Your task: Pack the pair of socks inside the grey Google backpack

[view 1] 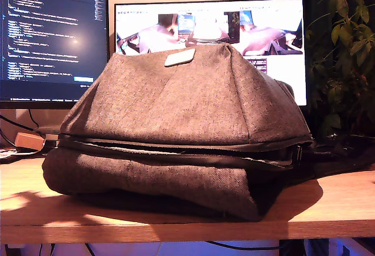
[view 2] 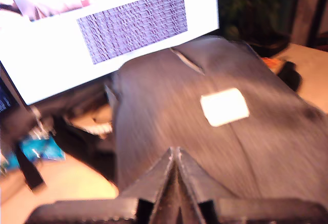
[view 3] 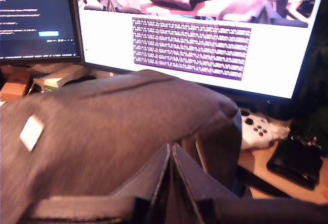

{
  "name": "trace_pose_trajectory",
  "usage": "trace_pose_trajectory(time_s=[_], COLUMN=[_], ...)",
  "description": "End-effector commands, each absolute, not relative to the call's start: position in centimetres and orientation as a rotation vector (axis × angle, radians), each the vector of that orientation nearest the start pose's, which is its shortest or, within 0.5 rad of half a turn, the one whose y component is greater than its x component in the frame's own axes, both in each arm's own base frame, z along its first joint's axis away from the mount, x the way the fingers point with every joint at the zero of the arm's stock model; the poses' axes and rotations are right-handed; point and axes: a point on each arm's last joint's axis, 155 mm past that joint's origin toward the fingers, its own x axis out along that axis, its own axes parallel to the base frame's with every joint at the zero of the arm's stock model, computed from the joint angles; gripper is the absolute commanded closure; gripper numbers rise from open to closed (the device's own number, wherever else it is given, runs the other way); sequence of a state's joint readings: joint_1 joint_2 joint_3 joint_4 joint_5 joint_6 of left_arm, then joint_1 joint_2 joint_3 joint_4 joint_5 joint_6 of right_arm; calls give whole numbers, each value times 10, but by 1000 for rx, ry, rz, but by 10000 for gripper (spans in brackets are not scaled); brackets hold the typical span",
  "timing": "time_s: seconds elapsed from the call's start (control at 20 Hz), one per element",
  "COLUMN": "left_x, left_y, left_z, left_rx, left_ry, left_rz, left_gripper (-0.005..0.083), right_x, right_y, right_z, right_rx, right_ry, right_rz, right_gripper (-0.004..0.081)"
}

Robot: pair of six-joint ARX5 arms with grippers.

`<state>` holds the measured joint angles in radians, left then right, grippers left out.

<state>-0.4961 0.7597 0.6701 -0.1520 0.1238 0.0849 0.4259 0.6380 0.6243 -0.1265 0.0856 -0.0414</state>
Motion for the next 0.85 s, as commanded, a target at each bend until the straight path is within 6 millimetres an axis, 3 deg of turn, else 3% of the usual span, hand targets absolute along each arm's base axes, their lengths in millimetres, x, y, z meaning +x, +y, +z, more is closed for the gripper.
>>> trace_pose_trajectory(time_s=[0.0, 0.15, 0.8], left_x=[262, 253, 239], left_y=[-171, -167, -160], left_z=[270, 271, 224], left_rx=[113, 114, 150], left_ry=[189, 195, 391], left_rz=[-637, -645, -645], left_gripper=[793, 792, 792], right_x=[273, 262, 240], right_y=[107, 102, 91], right_z=[277, 268, 198], right_rx=[-64, -73, -148], right_ry=[143, 185, 470], right_rz=[345, 343, 336], right_gripper=[783, 783, 783])
